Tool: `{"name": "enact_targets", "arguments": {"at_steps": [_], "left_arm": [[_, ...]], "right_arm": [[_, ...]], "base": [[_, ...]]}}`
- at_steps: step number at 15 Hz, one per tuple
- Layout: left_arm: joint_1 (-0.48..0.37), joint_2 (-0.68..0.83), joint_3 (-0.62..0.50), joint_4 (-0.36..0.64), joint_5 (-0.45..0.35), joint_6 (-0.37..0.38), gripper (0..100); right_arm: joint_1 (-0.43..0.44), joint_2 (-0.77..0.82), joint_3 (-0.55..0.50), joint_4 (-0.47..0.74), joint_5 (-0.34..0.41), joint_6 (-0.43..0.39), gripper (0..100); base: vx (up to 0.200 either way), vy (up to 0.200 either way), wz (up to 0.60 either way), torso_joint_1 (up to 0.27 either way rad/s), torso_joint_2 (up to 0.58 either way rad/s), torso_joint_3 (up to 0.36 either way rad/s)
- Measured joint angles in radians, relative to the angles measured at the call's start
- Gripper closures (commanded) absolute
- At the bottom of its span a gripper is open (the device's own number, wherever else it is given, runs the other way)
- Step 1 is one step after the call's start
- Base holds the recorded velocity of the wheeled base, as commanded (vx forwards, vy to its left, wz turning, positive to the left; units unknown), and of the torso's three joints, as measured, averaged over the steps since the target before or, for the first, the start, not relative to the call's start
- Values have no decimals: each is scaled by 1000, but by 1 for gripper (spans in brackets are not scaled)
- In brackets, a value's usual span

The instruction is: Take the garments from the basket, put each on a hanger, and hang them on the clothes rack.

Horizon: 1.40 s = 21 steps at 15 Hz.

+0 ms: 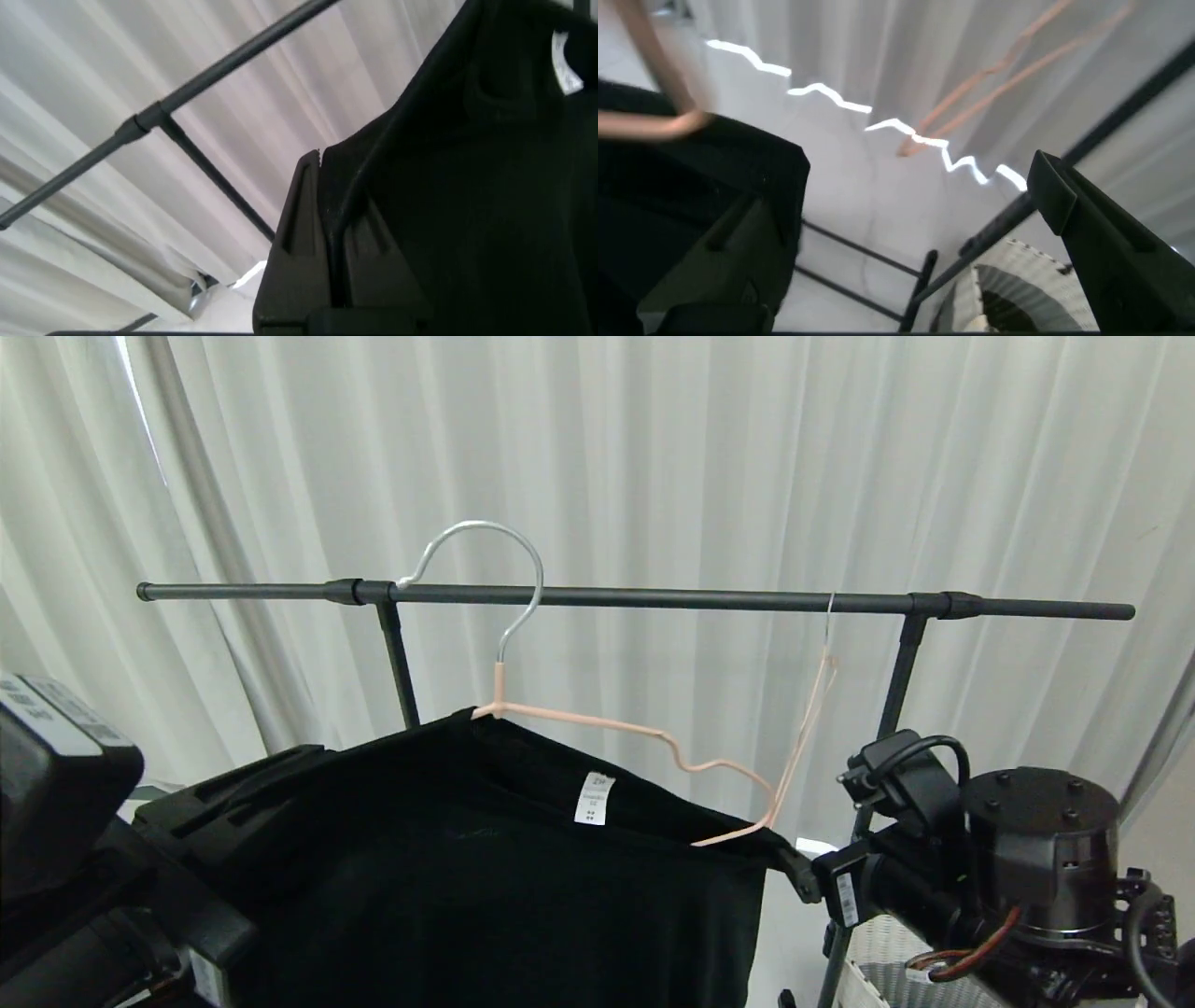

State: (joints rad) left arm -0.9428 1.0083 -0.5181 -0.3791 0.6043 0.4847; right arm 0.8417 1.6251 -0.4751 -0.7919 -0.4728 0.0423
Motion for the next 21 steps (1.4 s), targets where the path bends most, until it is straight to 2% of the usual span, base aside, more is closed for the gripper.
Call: {"name": "enact_targets", "arguments": {"at_steps": [3, 6, 8, 11, 13, 16, 19, 21], "left_arm": [[0, -27, 84, 0, 0, 8, 100], [11, -54, 170, 1, 12, 88, 100], [30, -55, 191, 0, 21, 95, 100], [37, -45, 173, 0, 23, 68, 100], [39, -41, 151, 0, 26, 28, 100], [39, -41, 144, 1, 44, 23, 100], [36, -41, 151, 1, 44, 24, 100], [25, -41, 156, 1, 43, 24, 100]], "right_arm": [[-39, -34, 2, 1, -1, -1, 0], [-42, -61, 2, 1, 4, -19, 0], [-28, -76, 2, 1, 7, -31, 0], [61, -90, 23, 1, 7, -32, 0], [155, -93, 51, 1, 7, -31, 0], [287, -96, 74, -2, 13, -32, 0], [331, -113, 77, -4, 16, -36, 0], [337, -136, 77, -3, 54, -58, 0]], "base": [[0, 0, 0, 0, 0, 0], [0, 0, 0, 0, 0, 0], [0, 0, 0, 0, 0, 0], [0, 0, 0, 0, 0, 0], [0, 0, 0, 0, 0, 0], [0, 0, 0, 0, 0, 0], [0, 0, 0, 0, 0, 0], [0, 0, 0, 0, 0, 0]]}}
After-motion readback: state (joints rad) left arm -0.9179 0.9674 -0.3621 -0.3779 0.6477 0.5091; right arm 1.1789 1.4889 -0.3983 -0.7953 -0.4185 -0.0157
